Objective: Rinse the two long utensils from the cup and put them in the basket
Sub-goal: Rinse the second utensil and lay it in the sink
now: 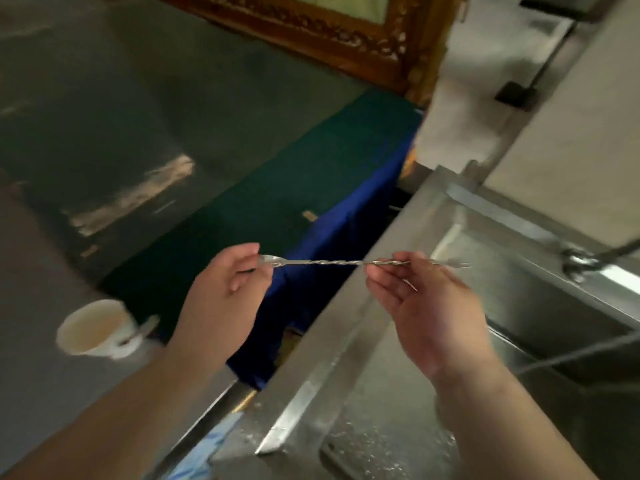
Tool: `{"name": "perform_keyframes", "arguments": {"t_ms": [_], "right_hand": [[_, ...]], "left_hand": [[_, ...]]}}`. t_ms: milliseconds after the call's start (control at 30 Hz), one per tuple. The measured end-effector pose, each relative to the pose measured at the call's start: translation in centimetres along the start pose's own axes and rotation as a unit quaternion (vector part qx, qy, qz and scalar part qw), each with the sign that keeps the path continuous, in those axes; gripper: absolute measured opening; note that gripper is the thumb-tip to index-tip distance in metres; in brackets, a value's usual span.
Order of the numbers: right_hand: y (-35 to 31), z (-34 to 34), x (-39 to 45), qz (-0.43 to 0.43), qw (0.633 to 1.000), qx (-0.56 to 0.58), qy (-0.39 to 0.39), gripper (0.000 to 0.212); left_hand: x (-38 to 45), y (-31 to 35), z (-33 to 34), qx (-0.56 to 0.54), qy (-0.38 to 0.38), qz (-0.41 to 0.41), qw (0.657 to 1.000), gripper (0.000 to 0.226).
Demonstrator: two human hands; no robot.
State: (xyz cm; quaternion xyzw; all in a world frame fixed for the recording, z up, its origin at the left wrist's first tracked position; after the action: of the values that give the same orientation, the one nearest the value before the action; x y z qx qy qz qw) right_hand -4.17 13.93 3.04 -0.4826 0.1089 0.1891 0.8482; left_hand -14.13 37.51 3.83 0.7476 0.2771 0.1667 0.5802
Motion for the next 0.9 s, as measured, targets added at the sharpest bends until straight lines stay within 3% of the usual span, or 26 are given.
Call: {"name": "perform_keyframes", "arguments": {"t_ms": [100, 267, 600, 733, 900], "right_hand": [[-3.1, -6.6, -0.9, -0.044, 0.998, -0.032, 0.040, 0.010], [-6.0, -18.7, -3.9, -0.052, 0.976, 0.106, 0.181, 0.024], [-6.9, -33.5, -8.7, -0.063, 0.919, 0.242, 0.306, 0.026], [-6.2, -36.8, -9.1, -0.063, 0.901, 0.271, 0.333, 0.028], [-3.1, -38.7, -9.5, 0.008, 0.887, 0.281, 0.367, 0.034]], "left_hand": [[-0.8, 0.4, 7.1, -0.123, -0.044, -0.066, 0.989, 0.017], [-3.9, 1.0, 20.8, -0.261, -0.157, -0.151, 0.940, 0.017], [-10.3, 0.6, 38.4, -0.259, -0.249, -0.261, 0.896, 0.016], [-11.8, 0.8, 42.1, -0.223, -0.279, -0.255, 0.899, 0.017], [-12.1, 1.7, 44.9, -0.194, -0.310, -0.216, 0.905, 0.014]]}}
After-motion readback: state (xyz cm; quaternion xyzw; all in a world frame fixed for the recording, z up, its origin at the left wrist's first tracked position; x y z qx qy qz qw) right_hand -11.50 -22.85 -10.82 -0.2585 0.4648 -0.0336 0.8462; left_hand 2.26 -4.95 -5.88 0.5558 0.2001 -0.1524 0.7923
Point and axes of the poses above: each hand's wrist, its own x-axis towards the middle knuckle, its own z-axis out of the palm, y = z × x, the point moved 7 cm from there along x, towards the middle knuckle, and after that the axes turned 2 degrees about -x, right-handed, at the moved point
